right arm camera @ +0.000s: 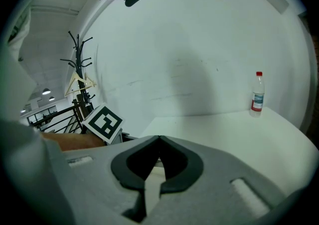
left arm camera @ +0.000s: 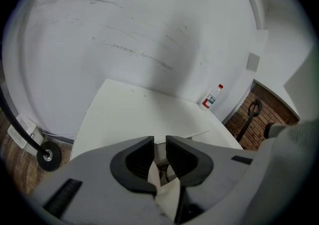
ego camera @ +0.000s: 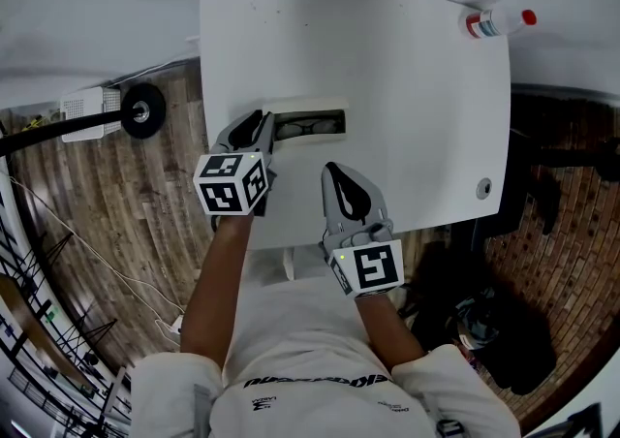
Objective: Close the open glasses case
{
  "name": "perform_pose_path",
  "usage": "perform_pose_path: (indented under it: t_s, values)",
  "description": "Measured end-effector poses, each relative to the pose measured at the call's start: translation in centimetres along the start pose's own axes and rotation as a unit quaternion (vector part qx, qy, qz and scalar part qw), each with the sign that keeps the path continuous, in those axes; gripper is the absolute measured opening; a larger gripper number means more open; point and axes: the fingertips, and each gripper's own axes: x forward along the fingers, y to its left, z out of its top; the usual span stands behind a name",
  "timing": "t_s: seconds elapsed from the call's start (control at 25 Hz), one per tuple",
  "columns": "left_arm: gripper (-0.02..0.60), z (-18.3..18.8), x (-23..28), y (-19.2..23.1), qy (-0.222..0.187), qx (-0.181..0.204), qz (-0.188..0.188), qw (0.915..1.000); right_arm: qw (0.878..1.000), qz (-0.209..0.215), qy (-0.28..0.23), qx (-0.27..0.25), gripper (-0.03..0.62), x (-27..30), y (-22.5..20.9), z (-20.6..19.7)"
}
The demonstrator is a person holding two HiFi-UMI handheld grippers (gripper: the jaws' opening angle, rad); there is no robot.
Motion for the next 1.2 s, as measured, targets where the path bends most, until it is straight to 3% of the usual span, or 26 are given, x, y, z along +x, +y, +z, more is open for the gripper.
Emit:
perform_pose_path:
  t_s: [1.2]
  values:
    - [0.066, -1.4, -1.2, -0.5, -0.001, -0.001, -0.013, 0.9999, 1.000, -0.016, 0.005, 0.001, 0.000, -0.5, -0.2, -0.5]
